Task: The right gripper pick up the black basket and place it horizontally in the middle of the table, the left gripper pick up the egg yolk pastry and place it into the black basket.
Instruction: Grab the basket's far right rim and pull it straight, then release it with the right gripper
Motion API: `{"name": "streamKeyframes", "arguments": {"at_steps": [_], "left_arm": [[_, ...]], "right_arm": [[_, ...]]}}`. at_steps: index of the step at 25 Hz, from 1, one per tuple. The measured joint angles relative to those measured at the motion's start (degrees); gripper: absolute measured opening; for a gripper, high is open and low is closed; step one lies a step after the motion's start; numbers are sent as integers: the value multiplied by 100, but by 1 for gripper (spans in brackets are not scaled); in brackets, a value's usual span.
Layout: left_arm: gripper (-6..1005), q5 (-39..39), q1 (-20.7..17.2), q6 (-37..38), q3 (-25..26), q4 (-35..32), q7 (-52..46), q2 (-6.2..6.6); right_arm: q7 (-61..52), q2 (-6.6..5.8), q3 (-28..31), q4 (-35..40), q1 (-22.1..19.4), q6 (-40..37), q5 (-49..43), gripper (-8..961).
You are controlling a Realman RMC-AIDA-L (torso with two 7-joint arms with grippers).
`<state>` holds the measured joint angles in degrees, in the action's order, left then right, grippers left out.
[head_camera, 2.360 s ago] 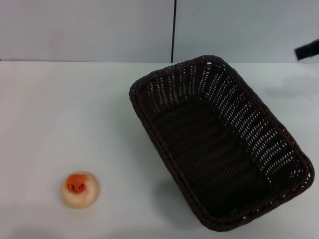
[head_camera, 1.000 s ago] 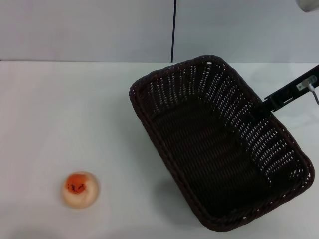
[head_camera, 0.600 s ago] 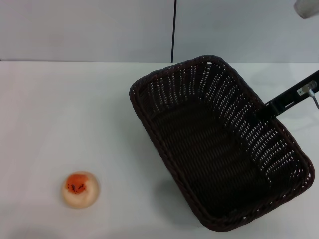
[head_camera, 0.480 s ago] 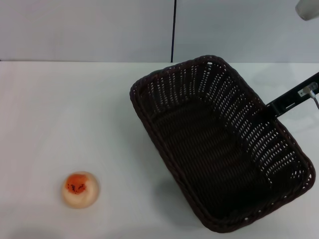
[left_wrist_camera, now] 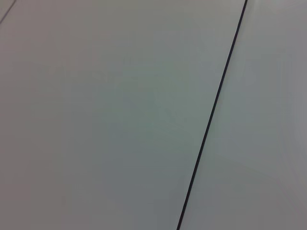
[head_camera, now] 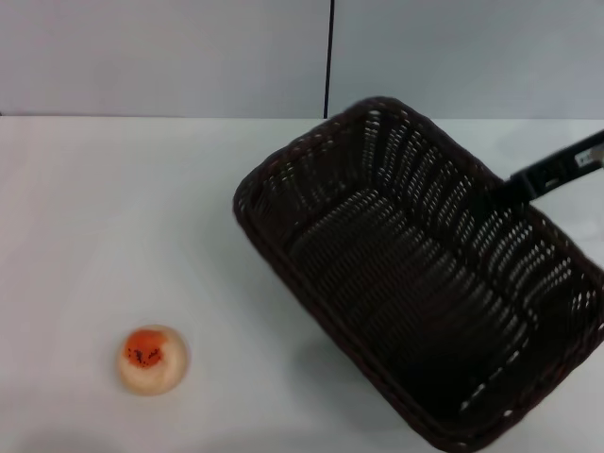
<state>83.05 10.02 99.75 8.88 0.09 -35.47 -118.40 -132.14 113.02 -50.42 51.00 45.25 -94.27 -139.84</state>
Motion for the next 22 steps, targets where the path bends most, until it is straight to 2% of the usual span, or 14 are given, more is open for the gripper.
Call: {"name": "streamKeyframes", "arguments": {"at_steps": [3, 4, 8, 13, 19, 22], "left_arm": [[595, -8, -8, 6, 5, -1, -15, 1], [595, -8, -8, 6, 5, -1, -15, 1], [594, -25, -21, 36, 14, -1, -39, 1], [594, -20, -24, 44, 17, -1, -44, 2], [594, -7, -26, 54, -3, -1, -46, 3], [593, 0, -15, 54, -17, -1, -47, 9]], "right_arm": [[123, -148, 126, -30, -146, -106, 639, 188], [123, -148, 126, -30, -146, -106, 639, 188], [201, -321, 197, -44, -364, -192, 1444, 188], [334, -405, 427, -49, -468, -370, 1859, 187], [647, -472, 844, 105, -364, -712, 1905, 187], [878, -603, 876, 201, -189, -839, 1913, 188]]}}
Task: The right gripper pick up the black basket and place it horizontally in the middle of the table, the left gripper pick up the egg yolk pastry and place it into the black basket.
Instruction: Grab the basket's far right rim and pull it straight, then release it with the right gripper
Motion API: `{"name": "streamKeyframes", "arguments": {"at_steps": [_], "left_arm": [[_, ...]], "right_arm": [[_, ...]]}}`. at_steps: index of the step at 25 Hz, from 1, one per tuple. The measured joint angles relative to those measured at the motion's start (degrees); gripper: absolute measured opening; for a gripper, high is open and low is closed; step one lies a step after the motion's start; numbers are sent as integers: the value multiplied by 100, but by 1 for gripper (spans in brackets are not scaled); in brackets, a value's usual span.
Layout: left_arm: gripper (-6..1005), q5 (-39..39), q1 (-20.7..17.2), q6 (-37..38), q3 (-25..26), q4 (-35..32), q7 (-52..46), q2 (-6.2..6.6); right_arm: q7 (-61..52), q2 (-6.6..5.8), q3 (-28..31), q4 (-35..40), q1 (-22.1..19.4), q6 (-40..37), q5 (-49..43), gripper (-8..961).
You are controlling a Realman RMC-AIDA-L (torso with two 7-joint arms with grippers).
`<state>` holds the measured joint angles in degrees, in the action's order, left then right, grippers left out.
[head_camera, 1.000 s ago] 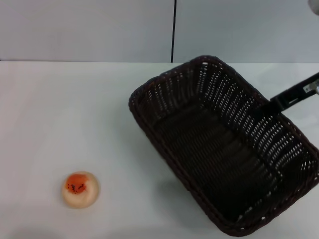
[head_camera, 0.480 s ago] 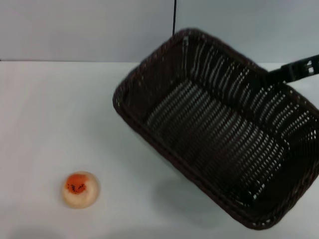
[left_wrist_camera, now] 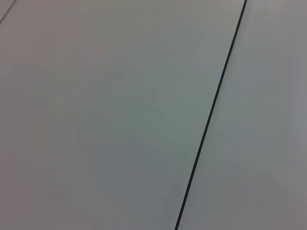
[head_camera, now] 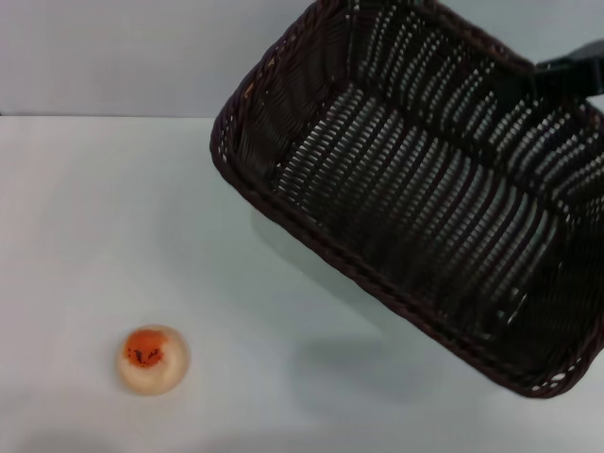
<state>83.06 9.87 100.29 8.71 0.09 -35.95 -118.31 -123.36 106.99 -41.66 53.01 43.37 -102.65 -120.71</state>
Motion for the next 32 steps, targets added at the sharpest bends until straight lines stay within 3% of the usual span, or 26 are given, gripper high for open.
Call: {"name": "streamKeyframes", "arguments": {"at_steps": [1, 4, 8, 10, 11, 12, 15, 16, 19, 21, 32], "left_arm": [[593, 0, 4, 0, -1, 0, 0, 0], [593, 1, 10, -11, -4, 0, 0, 2], [593, 0, 12, -35, -18, -1, 0, 2], [593, 0, 8, -39, -21, 0, 1, -2], [593, 2, 6, -41, -26, 0, 4, -5], [593, 3, 1, -42, -39, 0, 9, -8], [592, 9, -8, -44, -68, 15, 26, -13], [592, 9, -18, -45, -69, 46, 40, -14], [592, 9, -29, -45, -71, 67, 49, -16], [592, 9, -37, -45, -72, 70, 50, -16], [591, 9, -25, -44, -149, 80, 16, -16]], "right_arm": [[167, -106, -66, 6, 169, -90, 0, 188], [336, -179, -212, -32, 386, -200, -30, 190], [569, -185, -827, -144, 797, -277, -275, 199], [701, -113, -1079, -258, 983, -253, -422, 203], [883, -4, -1218, -404, 1165, -203, -565, 205], [883, -4, -1218, -404, 1165, -203, -565, 207], [1147, 187, -1267, -518, 1306, -80, -711, 214], [1326, 310, -1275, -535, 1327, 10, -738, 216], [1462, 401, -1277, -540, 1330, 97, -742, 222], [1705, 537, -1280, -564, 1333, 240, -795, 227], [2154, 608, -1418, -959, 1532, 430, -872, 250]]}}
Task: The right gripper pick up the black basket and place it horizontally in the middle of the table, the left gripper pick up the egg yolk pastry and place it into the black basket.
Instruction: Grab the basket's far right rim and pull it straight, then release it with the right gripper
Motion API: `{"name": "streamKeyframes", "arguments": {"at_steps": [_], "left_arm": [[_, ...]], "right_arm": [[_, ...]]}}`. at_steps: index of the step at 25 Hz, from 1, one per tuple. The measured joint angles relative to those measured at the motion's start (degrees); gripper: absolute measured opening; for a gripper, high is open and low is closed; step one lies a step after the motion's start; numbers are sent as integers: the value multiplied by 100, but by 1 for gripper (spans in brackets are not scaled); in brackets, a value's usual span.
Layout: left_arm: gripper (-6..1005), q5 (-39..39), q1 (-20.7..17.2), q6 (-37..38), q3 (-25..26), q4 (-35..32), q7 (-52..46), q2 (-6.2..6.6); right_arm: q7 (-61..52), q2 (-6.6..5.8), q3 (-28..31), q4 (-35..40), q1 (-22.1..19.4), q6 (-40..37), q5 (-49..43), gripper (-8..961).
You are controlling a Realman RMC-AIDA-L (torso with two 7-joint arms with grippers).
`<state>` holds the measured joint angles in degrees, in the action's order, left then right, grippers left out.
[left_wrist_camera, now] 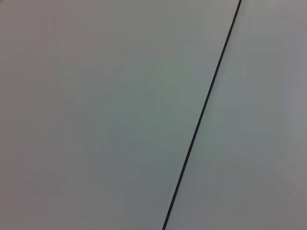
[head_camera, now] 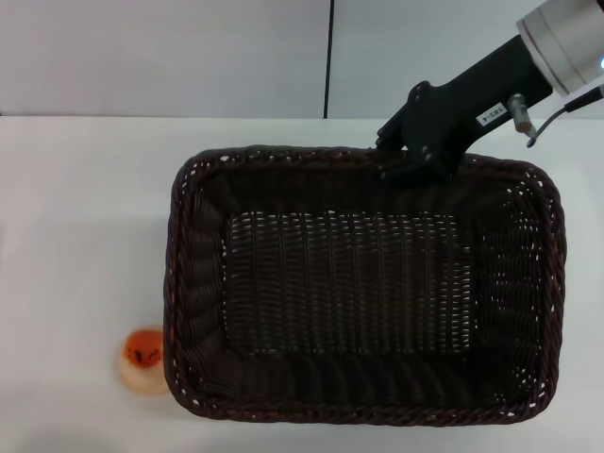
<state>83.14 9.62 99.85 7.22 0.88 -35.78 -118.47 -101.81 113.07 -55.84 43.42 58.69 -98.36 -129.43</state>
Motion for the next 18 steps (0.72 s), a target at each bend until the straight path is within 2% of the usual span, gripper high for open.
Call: {"name": "streamKeyframes", "arguments": {"at_steps": [10, 18], "left_arm": [[590, 0, -30, 32, -74, 132, 19, -1], [590, 0, -47, 44, -147, 222, -13, -5]], "right_arm": [[209, 12, -86, -23, 1, 155, -11, 272], [325, 71, -265, -46, -39, 365, -51, 289]]}}
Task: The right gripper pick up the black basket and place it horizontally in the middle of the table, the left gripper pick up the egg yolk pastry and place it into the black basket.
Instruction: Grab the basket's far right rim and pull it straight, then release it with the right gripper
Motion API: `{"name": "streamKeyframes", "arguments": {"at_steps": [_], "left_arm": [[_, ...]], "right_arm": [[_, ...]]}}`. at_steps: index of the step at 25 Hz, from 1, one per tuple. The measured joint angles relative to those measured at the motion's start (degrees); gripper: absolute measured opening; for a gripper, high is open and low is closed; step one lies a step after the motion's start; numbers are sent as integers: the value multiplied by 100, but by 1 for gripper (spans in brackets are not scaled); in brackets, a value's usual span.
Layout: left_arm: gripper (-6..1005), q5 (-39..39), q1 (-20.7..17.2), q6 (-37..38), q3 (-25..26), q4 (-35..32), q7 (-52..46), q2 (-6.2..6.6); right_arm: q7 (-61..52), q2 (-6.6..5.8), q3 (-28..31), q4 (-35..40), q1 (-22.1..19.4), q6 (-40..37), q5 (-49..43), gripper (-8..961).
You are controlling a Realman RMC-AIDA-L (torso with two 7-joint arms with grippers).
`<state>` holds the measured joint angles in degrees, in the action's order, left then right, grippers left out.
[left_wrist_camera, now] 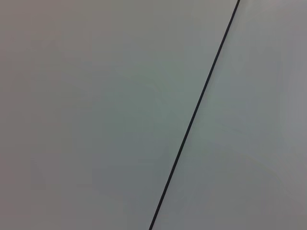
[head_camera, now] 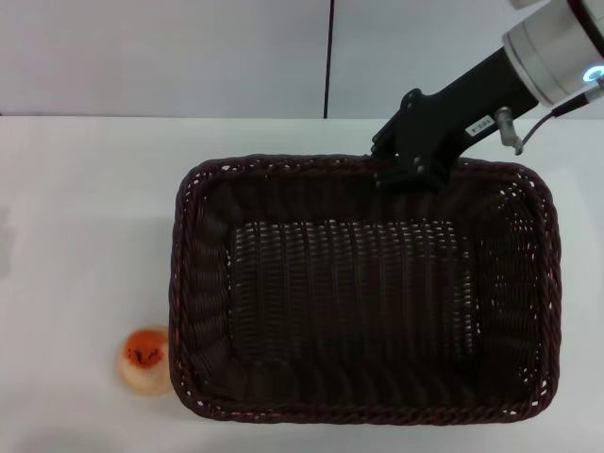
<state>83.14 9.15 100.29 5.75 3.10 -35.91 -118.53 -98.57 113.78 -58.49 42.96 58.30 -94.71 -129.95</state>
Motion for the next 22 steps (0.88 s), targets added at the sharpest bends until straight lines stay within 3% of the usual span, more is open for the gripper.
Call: {"name": "streamKeyframes", "arguments": {"at_steps": [6, 13, 18, 22], "left_arm": [[589, 0, -1, -17, -10, 37, -3, -6], [589, 0, -1, -27, -46, 62, -4, 1], [588, -1, -10, -12, -88, 66, -4, 4], [588, 1, -39, -11, -195, 44, -4, 16]], "right_arm": [[-3, 112, -107, -6, -40, 253, -30, 302], [70, 129, -82, -1, -62, 544, -14, 320], [197, 147, 243, 113, -155, 933, 239, 334], [460, 148, 592, 381, -512, 1235, 903, 334]]}}
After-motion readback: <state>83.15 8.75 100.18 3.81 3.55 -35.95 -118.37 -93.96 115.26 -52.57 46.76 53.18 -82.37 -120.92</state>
